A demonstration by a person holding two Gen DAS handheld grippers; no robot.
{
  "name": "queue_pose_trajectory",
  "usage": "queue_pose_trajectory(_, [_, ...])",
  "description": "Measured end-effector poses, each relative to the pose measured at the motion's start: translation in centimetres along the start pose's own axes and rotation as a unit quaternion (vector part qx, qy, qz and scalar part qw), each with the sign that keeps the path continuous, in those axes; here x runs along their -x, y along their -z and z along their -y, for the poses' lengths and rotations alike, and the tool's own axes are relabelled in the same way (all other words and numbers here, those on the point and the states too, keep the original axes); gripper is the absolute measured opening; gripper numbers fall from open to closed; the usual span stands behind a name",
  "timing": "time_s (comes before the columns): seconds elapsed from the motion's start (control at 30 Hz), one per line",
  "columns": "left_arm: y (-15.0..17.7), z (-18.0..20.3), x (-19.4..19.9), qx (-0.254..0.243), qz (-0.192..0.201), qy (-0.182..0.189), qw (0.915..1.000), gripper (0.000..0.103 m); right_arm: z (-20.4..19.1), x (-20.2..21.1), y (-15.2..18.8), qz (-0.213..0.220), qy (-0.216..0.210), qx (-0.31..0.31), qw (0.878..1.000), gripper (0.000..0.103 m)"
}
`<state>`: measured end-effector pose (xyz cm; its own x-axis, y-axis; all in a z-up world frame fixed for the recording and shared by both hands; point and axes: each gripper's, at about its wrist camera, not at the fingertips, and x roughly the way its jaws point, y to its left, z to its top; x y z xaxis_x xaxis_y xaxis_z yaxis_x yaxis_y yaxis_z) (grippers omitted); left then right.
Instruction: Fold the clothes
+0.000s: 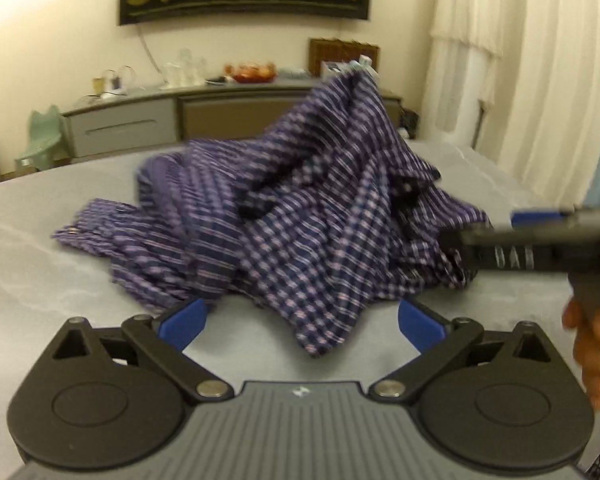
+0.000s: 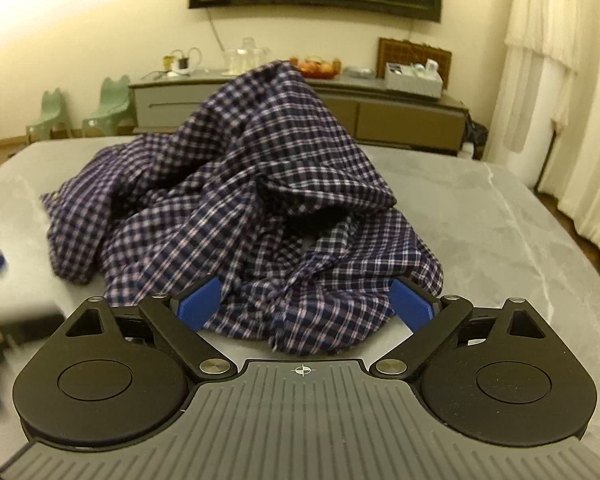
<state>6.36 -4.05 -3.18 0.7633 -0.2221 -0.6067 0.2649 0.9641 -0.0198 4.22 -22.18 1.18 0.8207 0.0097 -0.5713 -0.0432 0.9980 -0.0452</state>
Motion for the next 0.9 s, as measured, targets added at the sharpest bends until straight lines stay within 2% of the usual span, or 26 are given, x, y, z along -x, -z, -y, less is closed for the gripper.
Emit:
queue_pose_trajectory(0.2, [-0.7, 1.5, -4.0, -0.041, 0.005, -0.015, 0.999, 0.103, 0.5, -3.3, -2.3, 0.002, 0.005, -0.005, 1.0, 0.097])
queue_pose_trajectory(0.3, [-1.4, 1.6, -5.7, -0.046, 0.007, -0.017, 0.9988, 0.102, 1.5, -5.1, -3.5, -0.003, -0.007, -0.014, 1.0, 0.097])
queue_pose_trajectory(0.4, [-1.7, 1.2, -7.1, -0.029, -0.008, -0.007, 0.9995, 0.081, 3.1, -7.1, -4.7, -0.012, -0.03, -0.048, 0.998, 0.097])
queue_pose_trajectory(0.47, [-1.5, 1.0, -7.4, -0.025, -0.018, 0.003, 0.9995, 0.061, 4.6, -9.2, -5.4, -0.021, -0.057, -0.091, 0.994, 0.097])
queue_pose_trajectory(0.5, [-1.4, 1.0, -7.5, -0.026, -0.021, 0.005, 0.9994, 0.054, 5.2, -10.2, -5.6, -0.026, -0.069, -0.111, 0.991, 0.096])
queue_pose_trajectory(0.53, [-1.3, 1.0, -7.6, -0.03, -0.024, 0.005, 0.9993, 0.04, 5.7, -11.3, -5.7, -0.032, -0.082, -0.129, 0.988, 0.094])
queue_pose_trajectory(0.57, [-1.3, 1.0, -7.6, -0.031, -0.026, 0.007, 0.9992, 0.024, 6.1, -12.3, -5.9, -0.038, -0.094, -0.148, 0.984, 0.088])
queue_pose_trajectory(0.6, [-1.4, 1.0, -7.5, -0.032, -0.027, 0.007, 0.9991, 0.017, 6.3, -13.2, -5.9, -0.045, -0.105, -0.159, 0.981, 0.082])
queue_pose_trajectory(0.63, [-1.6, 0.9, -7.3, -0.032, -0.022, 0.004, 0.9992, 0.006, 6.3, -14.1, -6.0, -0.055, -0.121, -0.164, 0.977, 0.066])
queue_pose_trajectory(0.67, [-1.8, 0.8, -7.0, -0.032, -0.016, 0.001, 0.9993, 0.003, 6.3, -14.9, -6.0, -0.065, -0.136, -0.17, 0.974, 0.042])
queue_pose_trajectory(0.7, [-2.1, 0.7, -6.6, -0.032, -0.01, -0.003, 0.9994, 0.002, 6.2, -15.5, -6.1, -0.072, -0.154, -0.175, 0.97, 0.028])
queue_pose_trajectory(0.73, [-2.8, 0.4, -5.7, -0.028, 0.005, -0.007, 0.9996, 0.002, 5.9, -15.3, -6.3, -0.069, -0.158, -0.171, 0.97, 0.007])
queue_pose_trajectory(0.8, [-4.2, -0.4, -3.8, -0.018, 0.037, -0.016, 0.999, 0.002, 5.3, -14.9, -6.7, -0.063, -0.167, -0.163, 0.97, 0.004])
queue_pose_trajectory(0.9, [-7.3, -2.6, 3.0, 0.015, 0.131, -0.011, 0.9912, 0.001, 5.1, -10.7, -8.9, 0.014, -0.195, -0.153, 0.969, 0.001])
